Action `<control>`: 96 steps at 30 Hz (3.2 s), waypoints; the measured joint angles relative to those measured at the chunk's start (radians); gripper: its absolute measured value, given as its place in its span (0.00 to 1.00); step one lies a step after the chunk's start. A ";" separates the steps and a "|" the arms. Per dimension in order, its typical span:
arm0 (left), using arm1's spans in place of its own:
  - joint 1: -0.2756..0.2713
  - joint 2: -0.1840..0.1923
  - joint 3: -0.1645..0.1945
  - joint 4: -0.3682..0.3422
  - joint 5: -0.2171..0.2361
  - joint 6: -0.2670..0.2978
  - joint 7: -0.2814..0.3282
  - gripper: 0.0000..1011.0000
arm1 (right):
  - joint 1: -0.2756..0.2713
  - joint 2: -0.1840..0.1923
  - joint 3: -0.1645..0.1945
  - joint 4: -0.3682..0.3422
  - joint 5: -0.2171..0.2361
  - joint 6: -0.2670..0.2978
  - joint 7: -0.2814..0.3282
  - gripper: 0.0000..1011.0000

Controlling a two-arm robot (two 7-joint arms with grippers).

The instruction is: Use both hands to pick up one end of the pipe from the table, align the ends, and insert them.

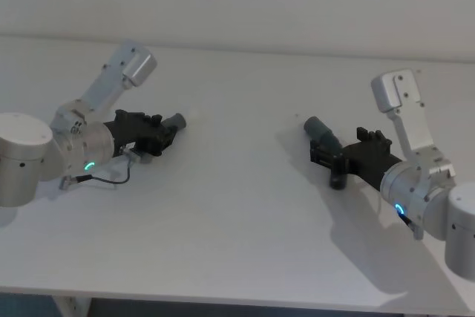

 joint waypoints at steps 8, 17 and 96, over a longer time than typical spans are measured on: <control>0.000 0.000 0.000 0.000 0.000 0.000 0.000 0.34 | 0.013 -0.016 -0.003 0.017 -0.008 0.032 -0.008 1.00; 0.000 0.000 0.000 0.000 0.000 0.000 0.000 0.34 | 0.026 -0.030 -0.004 0.038 -0.015 0.054 -0.010 1.00; -0.061 0.052 0.048 -0.061 0.081 -0.167 -0.103 0.34 | 0.033 0.084 -0.013 0.058 -0.069 -0.299 0.193 0.17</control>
